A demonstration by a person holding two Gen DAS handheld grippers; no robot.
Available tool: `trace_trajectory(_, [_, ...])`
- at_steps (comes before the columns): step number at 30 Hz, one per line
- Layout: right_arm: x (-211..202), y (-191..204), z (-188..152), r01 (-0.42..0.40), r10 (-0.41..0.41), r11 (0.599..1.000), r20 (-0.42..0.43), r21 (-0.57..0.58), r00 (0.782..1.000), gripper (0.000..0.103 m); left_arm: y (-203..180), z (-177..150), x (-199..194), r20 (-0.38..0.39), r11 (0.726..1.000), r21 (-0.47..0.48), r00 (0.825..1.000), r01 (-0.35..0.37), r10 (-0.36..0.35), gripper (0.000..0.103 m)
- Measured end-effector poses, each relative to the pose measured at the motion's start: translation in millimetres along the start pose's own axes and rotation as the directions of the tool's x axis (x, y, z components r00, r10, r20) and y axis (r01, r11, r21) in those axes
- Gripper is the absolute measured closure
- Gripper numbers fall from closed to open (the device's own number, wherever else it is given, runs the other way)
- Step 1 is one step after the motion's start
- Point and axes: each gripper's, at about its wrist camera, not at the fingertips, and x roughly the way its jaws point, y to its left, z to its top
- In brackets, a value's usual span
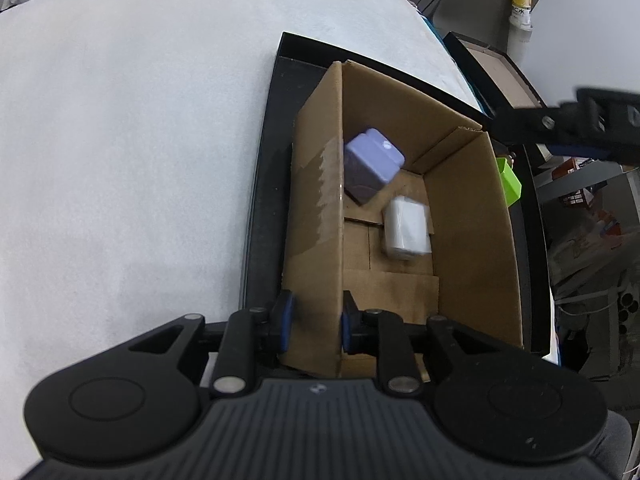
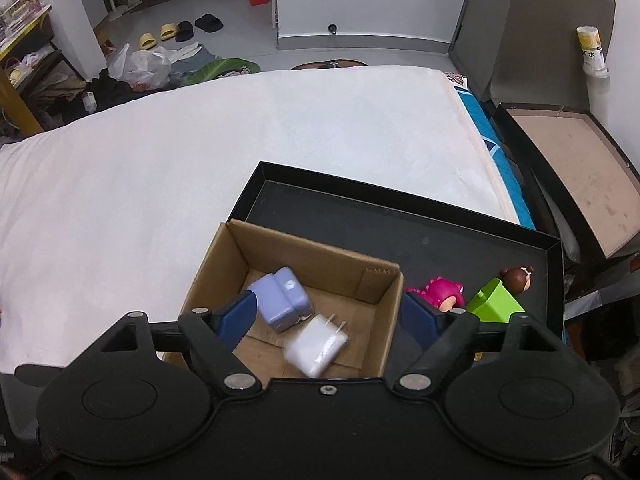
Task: Organize rigid objects
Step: 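Carry the white charger into the box and open the right gripper, then move the right gripper to the red figurine with gold item and grasp it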
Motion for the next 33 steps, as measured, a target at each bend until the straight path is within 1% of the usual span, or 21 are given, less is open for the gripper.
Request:
trace_trajectory(11, [-13,-28,-24,-0.004,0.004,1.000,-0.028,0.016,1.000,0.021,-2,-2,-2,0.004,1.000,0.003,1.000,-0.003,0.003,0.082])
trace_trajectory(14, [-14,-41,-31,-0.006,0.007,0.999,-0.029,0.041,1.000,0.019,-1,-1,-2,0.002,1.000,-0.002,1.000,-0.002,0.002,0.082])
trace_trajectory(19, [-15,-68,-41,-0.006,0.009,0.996,-0.028,0.094,1.000,0.019,-2,-1,-2,0.003,1.000,-0.002,1.000,-0.006,0.006,0.082])
trace_trajectory(26, [-6,-98,-56,0.012,-0.005,0.990,-0.049,0.139,0.999,0.018,-3,-1,0,-0.001,1.000,-0.001,1.000,-0.025,0.025,0.082])
trace_trajectory(33, [10,-120,-61,0.030,-0.017,0.981,-0.067,0.189,0.998,0.017,-3,0,3,-0.006,1.000,-0.005,1.000,-0.029,0.028,0.082])
